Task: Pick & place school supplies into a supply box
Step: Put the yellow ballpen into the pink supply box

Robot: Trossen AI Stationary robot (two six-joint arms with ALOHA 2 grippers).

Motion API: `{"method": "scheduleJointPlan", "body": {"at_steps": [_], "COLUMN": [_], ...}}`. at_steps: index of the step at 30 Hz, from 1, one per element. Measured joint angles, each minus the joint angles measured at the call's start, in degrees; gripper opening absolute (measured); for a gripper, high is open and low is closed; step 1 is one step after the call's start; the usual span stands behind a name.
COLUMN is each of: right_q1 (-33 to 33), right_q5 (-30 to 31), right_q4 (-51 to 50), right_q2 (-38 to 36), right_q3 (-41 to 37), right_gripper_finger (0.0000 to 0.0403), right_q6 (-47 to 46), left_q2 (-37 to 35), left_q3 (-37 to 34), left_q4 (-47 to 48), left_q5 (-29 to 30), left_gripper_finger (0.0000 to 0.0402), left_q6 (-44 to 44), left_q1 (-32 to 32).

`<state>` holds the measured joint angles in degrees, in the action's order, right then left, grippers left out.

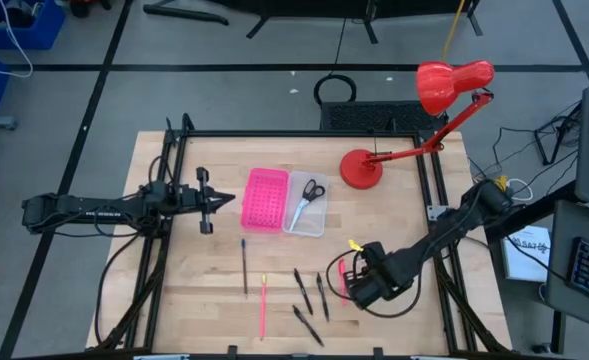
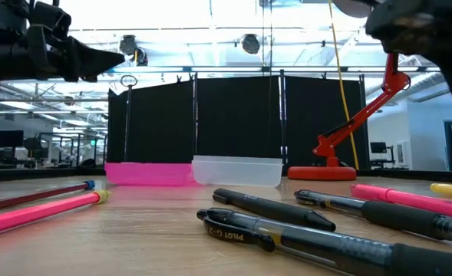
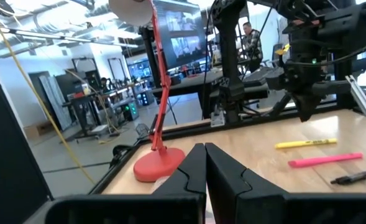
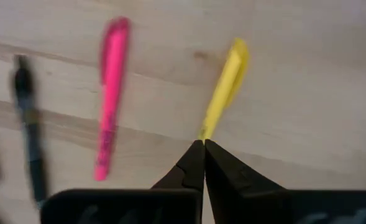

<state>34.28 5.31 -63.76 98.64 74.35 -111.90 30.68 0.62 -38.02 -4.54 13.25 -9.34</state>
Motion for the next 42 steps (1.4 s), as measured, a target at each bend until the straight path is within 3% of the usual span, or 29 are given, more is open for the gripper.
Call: {"method": "scheduleJointPlan", "body": {"at_steps": [4,13,18,24,35,42], "right_q1": [0.0,0.0,-0.2,-0.6,-0.5,-0.4], "right_q5": [-1.0,-4.1,-3.8,-3.7,-3.9,-3.9], "right_q4": [1.0,2.9,3.2,3.7,17.7,18.5], "right_q2": [1.5,4.3,5.9,6.4,5.9,6.1], "right_q3": [0.0,0.0,0.0,-2.8,-13.7,-16.6], "right_gripper_finger": [0.0039,0.0150,0.0181,0.0179,0.0155,0.0117], "right_q6": [-2.2,-6.2,-5.4,-3.8,-1.6,4.9], "left_q2": [0.0,0.0,0.0,0.0,0.0,0.0], "left_q3": [0.0,0.0,0.0,0.0,0.0,0.0], "left_q4": [1.2,1.2,1.3,1.4,1.5,2.2], "left_q5": [0.0,0.0,-0.1,-0.1,-0.1,0.0], "left_gripper_finger": [0.0010,0.0010,0.0010,0.0010,0.0010,0.0010], "left_q6": [0.0,1.9,1.9,2.0,1.0,-1.5], "left_q1": [0.0,0.0,0.0,0.0,0.0,0.0]}}
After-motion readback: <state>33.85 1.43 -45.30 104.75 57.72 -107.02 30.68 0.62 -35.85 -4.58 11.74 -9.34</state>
